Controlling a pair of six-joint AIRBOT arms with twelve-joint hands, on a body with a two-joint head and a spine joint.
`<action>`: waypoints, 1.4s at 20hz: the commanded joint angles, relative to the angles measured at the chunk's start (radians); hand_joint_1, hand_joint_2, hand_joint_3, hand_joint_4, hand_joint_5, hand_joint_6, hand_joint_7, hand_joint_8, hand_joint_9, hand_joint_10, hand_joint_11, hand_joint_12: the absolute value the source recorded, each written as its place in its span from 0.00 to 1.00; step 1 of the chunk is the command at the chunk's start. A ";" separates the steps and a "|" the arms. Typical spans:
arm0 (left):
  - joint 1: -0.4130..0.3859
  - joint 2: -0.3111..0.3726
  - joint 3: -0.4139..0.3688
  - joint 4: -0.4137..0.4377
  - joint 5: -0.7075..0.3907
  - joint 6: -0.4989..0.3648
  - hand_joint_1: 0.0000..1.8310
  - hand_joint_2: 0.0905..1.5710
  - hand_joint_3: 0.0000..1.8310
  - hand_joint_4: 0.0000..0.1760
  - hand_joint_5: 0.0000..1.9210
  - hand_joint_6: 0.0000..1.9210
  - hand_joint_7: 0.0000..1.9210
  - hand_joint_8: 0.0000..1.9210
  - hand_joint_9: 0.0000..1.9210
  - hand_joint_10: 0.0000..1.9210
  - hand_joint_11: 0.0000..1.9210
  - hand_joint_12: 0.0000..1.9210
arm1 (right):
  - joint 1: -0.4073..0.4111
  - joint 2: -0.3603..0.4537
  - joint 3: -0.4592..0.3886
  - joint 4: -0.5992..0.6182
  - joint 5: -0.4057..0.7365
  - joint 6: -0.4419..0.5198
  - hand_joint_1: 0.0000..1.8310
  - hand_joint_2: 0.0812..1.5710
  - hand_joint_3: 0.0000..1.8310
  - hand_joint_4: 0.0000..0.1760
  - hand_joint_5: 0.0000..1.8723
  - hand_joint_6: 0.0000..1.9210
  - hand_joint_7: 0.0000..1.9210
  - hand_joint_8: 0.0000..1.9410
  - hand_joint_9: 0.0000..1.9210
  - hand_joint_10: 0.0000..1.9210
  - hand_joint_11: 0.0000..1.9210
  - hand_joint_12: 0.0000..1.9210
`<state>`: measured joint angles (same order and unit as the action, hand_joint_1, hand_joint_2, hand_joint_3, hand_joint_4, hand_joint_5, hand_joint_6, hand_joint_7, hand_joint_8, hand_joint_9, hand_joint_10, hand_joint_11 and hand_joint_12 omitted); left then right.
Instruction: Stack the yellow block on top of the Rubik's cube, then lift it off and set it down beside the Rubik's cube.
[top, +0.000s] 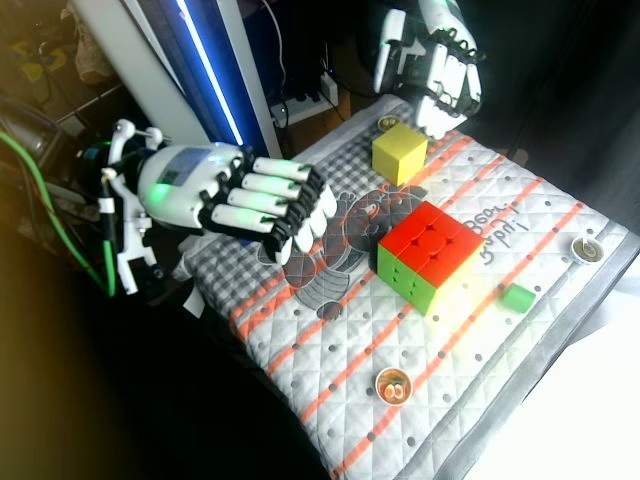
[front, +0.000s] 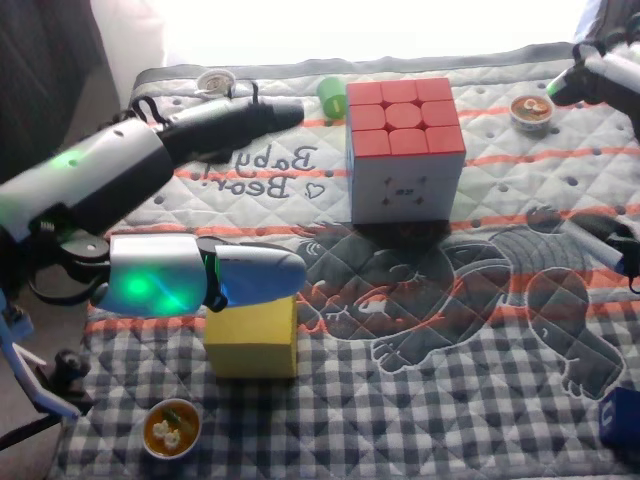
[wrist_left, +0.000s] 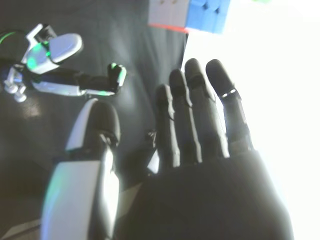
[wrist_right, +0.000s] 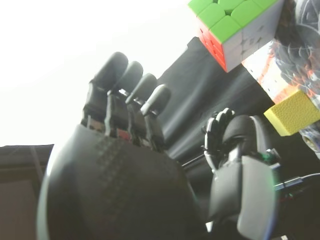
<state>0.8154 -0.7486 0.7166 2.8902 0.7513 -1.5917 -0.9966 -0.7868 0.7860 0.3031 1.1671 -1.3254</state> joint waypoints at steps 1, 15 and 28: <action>-0.008 0.004 0.002 0.020 0.145 -0.007 0.36 0.57 0.00 0.42 0.12 0.01 0.13 0.01 0.13 0.04 0.00 0.49 | 0.007 0.003 0.001 -0.023 0.126 0.003 0.43 0.43 0.27 0.00 0.20 0.43 0.27 0.42 0.17 0.57 0.00 0.85; -0.050 -0.023 0.067 0.044 -0.274 0.045 0.40 0.45 0.00 0.99 0.09 0.00 0.05 0.00 0.06 0.00 0.00 0.56 | -0.001 -0.002 0.013 -0.025 0.129 0.038 0.44 0.43 0.33 0.00 0.18 0.56 0.26 0.52 0.17 0.66 0.00 0.94; -0.114 -0.126 0.182 0.122 -0.588 0.047 0.37 0.49 0.00 1.00 0.10 0.00 0.05 0.00 0.02 0.00 0.00 0.39 | -0.001 -0.002 0.032 -0.048 0.129 0.102 0.52 0.46 0.32 0.00 0.22 0.61 0.29 0.60 0.19 0.71 0.02 0.97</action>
<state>0.7090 -0.8639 0.8986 2.9856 0.1314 -1.5379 -1.0039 -0.7895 0.8131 0.2687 1.1736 -1.2270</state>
